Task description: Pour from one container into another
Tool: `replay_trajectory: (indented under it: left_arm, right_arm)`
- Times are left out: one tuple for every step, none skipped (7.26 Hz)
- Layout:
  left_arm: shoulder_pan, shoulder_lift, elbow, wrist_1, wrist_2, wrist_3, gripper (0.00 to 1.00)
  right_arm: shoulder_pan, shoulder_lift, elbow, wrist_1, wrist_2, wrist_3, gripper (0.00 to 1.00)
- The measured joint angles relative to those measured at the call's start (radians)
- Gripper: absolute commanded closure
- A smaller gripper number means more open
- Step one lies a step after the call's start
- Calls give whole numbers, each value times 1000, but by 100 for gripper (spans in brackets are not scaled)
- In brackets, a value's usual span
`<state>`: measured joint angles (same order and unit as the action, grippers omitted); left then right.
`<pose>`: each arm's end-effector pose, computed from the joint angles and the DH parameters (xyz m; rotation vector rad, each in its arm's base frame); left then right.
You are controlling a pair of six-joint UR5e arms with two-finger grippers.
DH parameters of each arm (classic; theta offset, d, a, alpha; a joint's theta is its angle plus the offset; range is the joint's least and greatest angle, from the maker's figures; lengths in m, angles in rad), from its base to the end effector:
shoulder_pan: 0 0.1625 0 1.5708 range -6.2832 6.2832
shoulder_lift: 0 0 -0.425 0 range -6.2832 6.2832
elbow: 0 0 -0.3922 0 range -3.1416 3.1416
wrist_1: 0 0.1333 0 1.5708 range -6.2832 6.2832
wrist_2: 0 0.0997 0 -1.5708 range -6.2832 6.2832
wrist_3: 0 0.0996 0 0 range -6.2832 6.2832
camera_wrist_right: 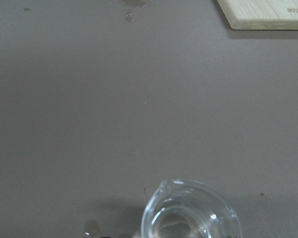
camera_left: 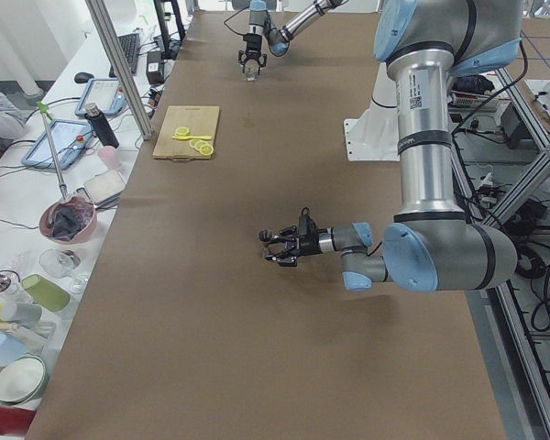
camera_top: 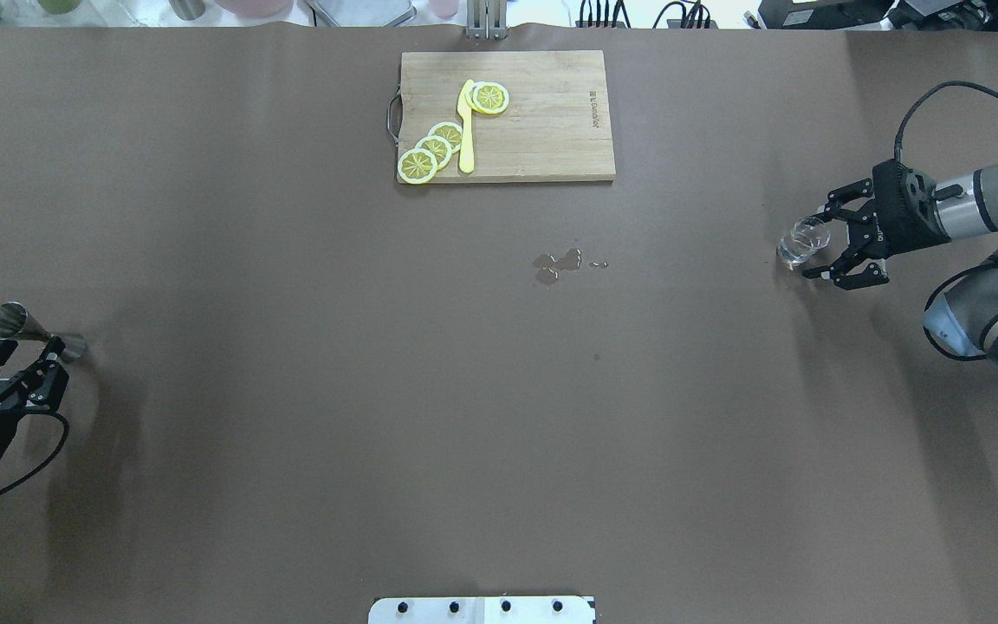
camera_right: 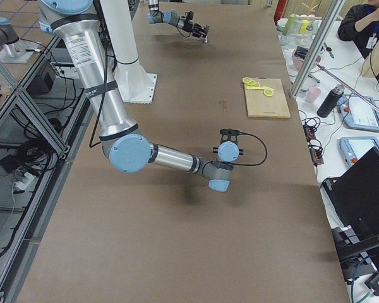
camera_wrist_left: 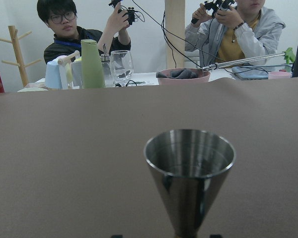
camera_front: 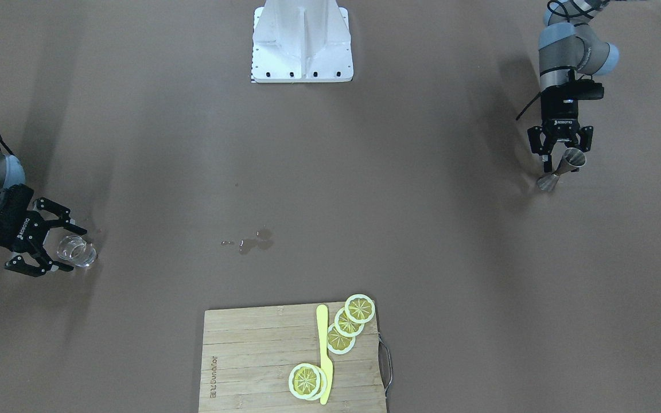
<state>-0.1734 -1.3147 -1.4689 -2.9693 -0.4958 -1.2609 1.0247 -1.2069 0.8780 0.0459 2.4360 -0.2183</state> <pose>0.3076 -0.2782 0.6490 1.1611 0.6709 -0.4420 -0.2689 -0.5531 0.6087 1.1291 -0.9811 -1.1789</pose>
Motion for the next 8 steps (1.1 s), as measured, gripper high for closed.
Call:
replay_trajectory:
  left_arm:
    - [-7,-3,0,1,5,0,43]
    - [-12,-9,1,14,12,1,43]
    - [-14,-18,6,49,36,-6,43]
    - [-14,-26,11,84,66,-25,43]
    - [-14,-33,14,111,81,-45,43]
    - [-14,-40,15,127,88,-55,44]
    - [-13,-48,17,133,95,-61,46]
    - [-12,-54,18,135,101,-68,54]
  right_arm:
    - [-1,2,0,0,0,0,17]
    - [-2,5,-1,0,0,0,17]
    - [-4,8,-1,0,-1,0,19]
    - [-7,9,-1,0,-3,1,25]
    - [-9,10,-1,0,-4,1,30]
    - [-11,10,-1,0,-5,1,38]
    - [-12,10,-1,0,-7,0,44]
    - [-12,9,-1,0,-8,0,52]
